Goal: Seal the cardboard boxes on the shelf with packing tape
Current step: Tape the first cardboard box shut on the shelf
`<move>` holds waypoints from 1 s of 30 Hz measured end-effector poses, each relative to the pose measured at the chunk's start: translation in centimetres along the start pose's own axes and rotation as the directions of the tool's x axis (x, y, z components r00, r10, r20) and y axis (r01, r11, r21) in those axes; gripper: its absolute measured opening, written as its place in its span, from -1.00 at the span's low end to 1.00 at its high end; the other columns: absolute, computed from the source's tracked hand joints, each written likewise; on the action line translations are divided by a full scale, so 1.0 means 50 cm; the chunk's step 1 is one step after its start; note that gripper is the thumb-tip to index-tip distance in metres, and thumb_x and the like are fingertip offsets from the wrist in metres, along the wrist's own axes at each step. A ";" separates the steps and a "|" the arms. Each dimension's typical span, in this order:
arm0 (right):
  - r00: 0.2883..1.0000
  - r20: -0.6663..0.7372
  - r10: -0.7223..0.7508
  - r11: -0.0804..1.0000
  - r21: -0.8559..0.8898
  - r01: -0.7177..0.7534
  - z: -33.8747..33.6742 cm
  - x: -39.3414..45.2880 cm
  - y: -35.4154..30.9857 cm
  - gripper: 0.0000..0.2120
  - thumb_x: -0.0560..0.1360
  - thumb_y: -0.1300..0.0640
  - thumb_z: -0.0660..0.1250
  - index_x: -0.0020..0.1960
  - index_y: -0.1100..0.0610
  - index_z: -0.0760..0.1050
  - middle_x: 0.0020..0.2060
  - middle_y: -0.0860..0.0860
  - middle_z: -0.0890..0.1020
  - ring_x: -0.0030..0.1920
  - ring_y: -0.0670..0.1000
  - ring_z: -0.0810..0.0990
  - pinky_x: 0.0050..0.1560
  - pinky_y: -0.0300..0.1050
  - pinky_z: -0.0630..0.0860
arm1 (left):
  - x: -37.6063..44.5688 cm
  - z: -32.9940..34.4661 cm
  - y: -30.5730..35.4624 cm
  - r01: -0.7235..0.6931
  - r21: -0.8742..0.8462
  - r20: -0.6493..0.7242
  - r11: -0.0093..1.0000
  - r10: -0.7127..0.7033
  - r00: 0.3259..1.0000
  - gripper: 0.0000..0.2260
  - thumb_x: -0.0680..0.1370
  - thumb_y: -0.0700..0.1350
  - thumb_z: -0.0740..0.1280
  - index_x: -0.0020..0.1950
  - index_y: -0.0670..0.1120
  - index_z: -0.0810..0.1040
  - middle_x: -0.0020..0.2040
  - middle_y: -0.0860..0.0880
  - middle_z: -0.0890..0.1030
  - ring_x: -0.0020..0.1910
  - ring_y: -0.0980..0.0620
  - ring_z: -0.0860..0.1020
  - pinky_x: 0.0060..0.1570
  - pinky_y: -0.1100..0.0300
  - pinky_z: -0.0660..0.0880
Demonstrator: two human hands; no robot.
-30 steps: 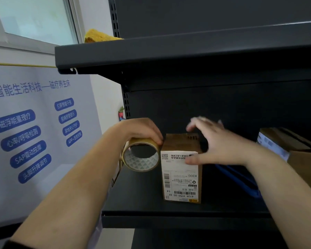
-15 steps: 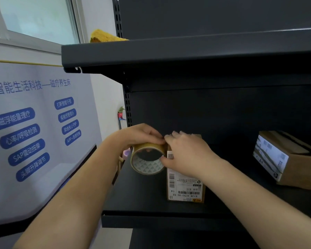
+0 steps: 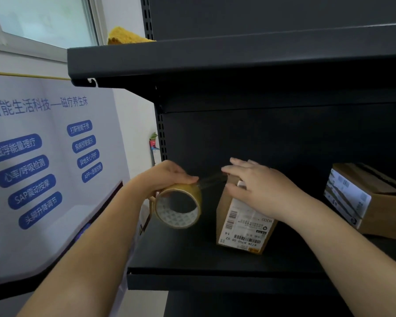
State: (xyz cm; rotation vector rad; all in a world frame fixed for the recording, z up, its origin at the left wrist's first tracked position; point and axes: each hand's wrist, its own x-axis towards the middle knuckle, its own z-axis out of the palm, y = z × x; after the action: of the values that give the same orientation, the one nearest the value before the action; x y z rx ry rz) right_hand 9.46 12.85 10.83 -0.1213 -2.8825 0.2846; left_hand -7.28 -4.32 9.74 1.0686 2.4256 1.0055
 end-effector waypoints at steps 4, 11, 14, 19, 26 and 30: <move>0.999 -0.038 -0.010 0.990 0.141 0.015 -0.008 -0.018 0.024 -0.55 0.57 -0.07 0.09 0.45 -0.23 0.14 0.50 -0.17 0.07 0.46 0.02 0.19 0.42 0.13 0.18 | -0.008 -0.010 -0.001 -0.117 -0.244 0.051 0.963 0.133 0.990 -0.69 0.31 0.20 0.45 -0.16 -0.03 0.65 -0.29 -0.03 0.64 -0.31 0.00 0.56 -0.29 0.28 0.48; 0.993 -0.115 0.031 0.966 0.260 0.000 -0.007 -0.028 0.053 -0.67 0.58 0.01 0.12 0.31 -0.11 0.41 0.46 -0.15 0.22 0.36 -0.09 0.32 0.29 -0.11 0.30 | 0.027 0.001 0.055 -0.135 0.096 0.055 0.986 0.130 0.990 -0.93 0.39 -0.01 0.45 -0.27 0.17 0.68 -0.26 0.19 0.68 -0.25 0.25 0.62 -0.15 0.28 0.46; 0.984 -0.169 0.058 0.949 0.315 -0.001 -0.003 -0.033 0.074 -0.69 0.57 0.06 0.14 0.28 -0.08 0.45 0.44 -0.14 0.27 0.31 -0.14 0.34 0.17 -0.21 0.28 | 0.037 0.013 0.064 -0.118 0.140 0.086 0.983 0.107 0.991 -0.97 0.39 0.02 0.45 -0.24 0.16 0.68 -0.26 0.20 0.68 -0.26 0.29 0.61 -0.13 0.28 0.45; 0.961 -0.261 0.089 0.918 0.396 0.023 0.011 -0.049 0.106 -0.69 0.56 0.04 0.13 0.26 -0.09 0.48 0.40 -0.17 0.32 0.17 -0.22 0.37 0.06 -0.40 0.27 | 0.029 0.039 0.068 -0.034 0.068 0.196 0.997 0.020 0.980 -0.80 0.45 0.15 0.36 -0.14 0.07 0.69 -0.41 0.03 0.57 -0.44 0.14 0.51 -0.35 0.34 0.46; 0.946 -0.263 0.192 0.839 0.544 -0.019 0.029 -0.076 0.146 -0.69 0.56 0.03 0.13 0.27 -0.16 0.45 0.39 -0.25 0.30 0.06 -0.32 0.38 -0.06 -0.46 0.24 | 0.048 0.069 0.129 -0.002 0.172 0.223 0.985 -0.036 0.974 -0.77 0.50 0.08 0.33 -0.04 -0.04 0.68 -0.41 0.08 0.60 -0.44 0.25 0.53 -0.13 0.21 0.45; 0.934 -0.291 0.208 0.811 0.585 0.002 0.039 -0.097 0.163 -0.73 0.56 0.03 0.13 0.13 -0.29 0.44 0.33 -0.30 0.33 0.11 -0.44 0.33 -0.02 -0.49 0.22 | 0.057 0.072 0.150 -0.018 0.149 0.252 0.989 -0.020 0.968 -0.77 0.46 0.07 0.38 -0.10 -0.07 0.69 -0.22 0.01 0.72 -0.24 0.27 0.62 0.12 0.18 0.38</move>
State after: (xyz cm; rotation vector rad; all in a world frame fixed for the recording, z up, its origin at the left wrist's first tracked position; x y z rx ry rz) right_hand 14.16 19.95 6.20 -0.1956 -2.3211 1.0379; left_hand -3.41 3.09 12.47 1.1664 2.3191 0.6480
